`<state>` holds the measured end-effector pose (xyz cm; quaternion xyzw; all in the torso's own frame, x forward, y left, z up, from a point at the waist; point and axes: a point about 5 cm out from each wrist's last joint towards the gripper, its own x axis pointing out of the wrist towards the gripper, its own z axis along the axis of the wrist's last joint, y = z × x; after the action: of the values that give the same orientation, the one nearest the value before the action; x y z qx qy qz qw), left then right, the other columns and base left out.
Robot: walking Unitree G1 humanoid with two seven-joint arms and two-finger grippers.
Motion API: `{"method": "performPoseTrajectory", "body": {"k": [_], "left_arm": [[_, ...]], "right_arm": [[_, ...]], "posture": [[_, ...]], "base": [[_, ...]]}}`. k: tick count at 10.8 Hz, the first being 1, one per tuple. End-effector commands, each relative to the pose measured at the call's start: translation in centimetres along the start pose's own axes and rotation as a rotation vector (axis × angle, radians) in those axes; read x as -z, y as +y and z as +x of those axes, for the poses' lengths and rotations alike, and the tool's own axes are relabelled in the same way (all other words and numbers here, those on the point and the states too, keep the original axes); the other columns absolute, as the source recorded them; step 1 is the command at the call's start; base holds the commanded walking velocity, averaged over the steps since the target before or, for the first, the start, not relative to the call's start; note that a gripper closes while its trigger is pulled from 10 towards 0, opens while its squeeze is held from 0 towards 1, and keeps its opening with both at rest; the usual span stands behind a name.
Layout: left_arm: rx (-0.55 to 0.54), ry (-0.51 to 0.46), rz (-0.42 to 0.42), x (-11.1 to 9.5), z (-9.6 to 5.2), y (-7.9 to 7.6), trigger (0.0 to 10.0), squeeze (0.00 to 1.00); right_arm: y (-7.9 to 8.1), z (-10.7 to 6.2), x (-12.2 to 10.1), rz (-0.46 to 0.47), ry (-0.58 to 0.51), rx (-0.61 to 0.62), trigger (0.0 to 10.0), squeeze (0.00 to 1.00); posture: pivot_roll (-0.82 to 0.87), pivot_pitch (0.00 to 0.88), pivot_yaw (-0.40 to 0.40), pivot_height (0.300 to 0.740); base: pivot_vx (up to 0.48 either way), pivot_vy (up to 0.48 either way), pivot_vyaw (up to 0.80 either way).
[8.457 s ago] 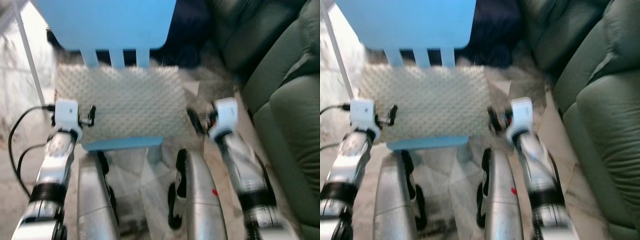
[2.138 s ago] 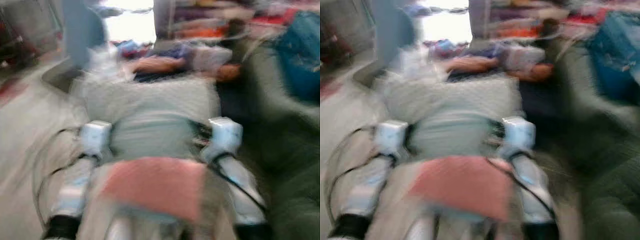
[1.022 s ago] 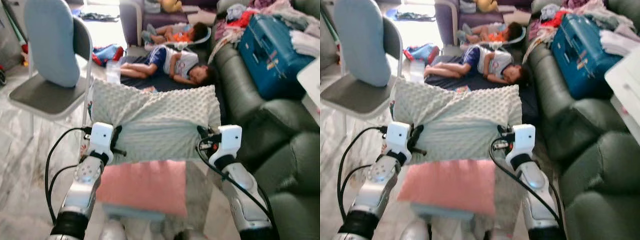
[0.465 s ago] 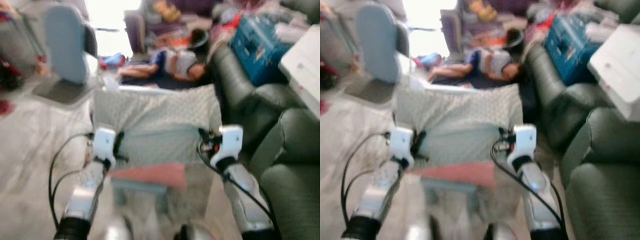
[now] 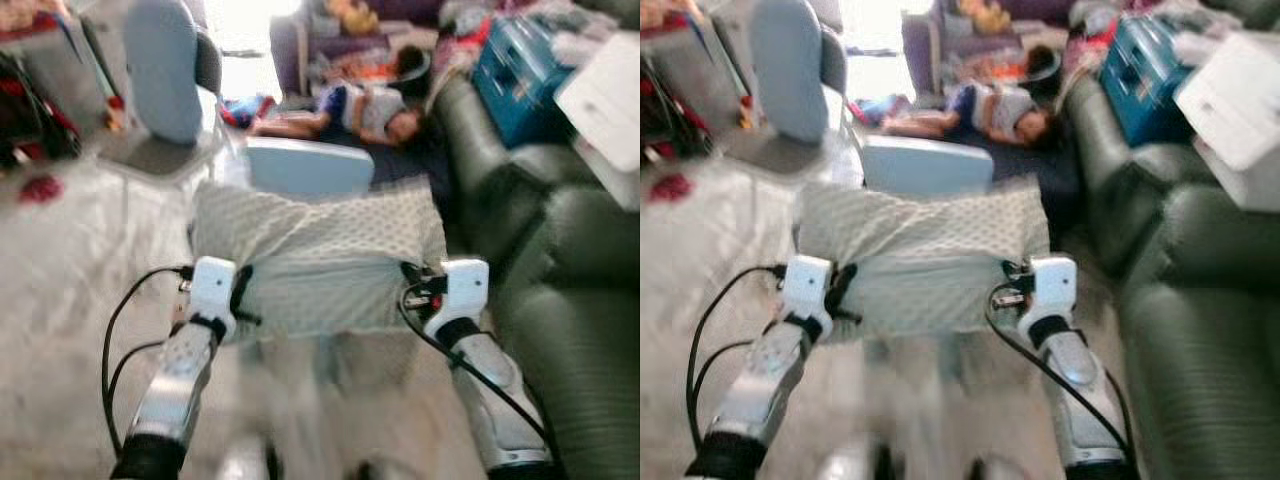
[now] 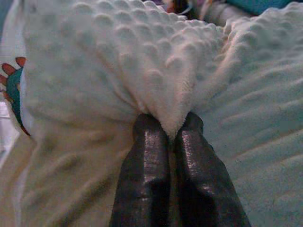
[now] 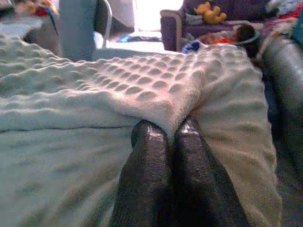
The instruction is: Move the pillow to the sofa
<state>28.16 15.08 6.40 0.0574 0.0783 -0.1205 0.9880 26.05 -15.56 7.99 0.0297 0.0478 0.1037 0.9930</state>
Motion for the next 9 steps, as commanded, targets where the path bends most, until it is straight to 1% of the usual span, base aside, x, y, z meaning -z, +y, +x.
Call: {"method": "performPoseTrajectory", "body": {"k": [1, 7, 8, 9], "left_arm": [[-0.077, 0.017, 0.003, 0.30, -0.54, 1.95, 10.0, 0.00], [-0.065, 0.021, 0.005, 0.36, -0.45, 1.80, 10.0, 0.00], [-0.056, 0.019, 0.005, 0.38, -0.42, 1.63, 10.0, 0.00], [-0.033, 0.013, 0.003, 0.38, -0.35, 1.44, 10.0, 0.00]], "right_arm": [[-1.82, -0.16, -1.06, -0.005, -0.042, 0.096, 10.0, 0.00], [-1.84, -0.11, -1.01, -0.005, -0.033, 0.102, 10.0, 0.00], [-1.84, -0.13, -0.98, -0.004, -0.029, 0.104, 10.0, 0.00], [-1.81, -0.16, -0.88, -0.002, -0.024, 0.106, 10.0, 0.00]], "posture": [[-0.05, 0.025, -0.027, 0.740], [-0.06, 0.029, -0.024, 0.740], [-0.06, 0.030, -0.024, 0.740], [-0.06, 0.031, -0.025, 0.740]], "base": [[-0.352, 0.000, 0.00], [-0.344, 0.000, 0.00], [0.000, 0.000, 0.00], [0.000, 0.000, -0.80]]}}
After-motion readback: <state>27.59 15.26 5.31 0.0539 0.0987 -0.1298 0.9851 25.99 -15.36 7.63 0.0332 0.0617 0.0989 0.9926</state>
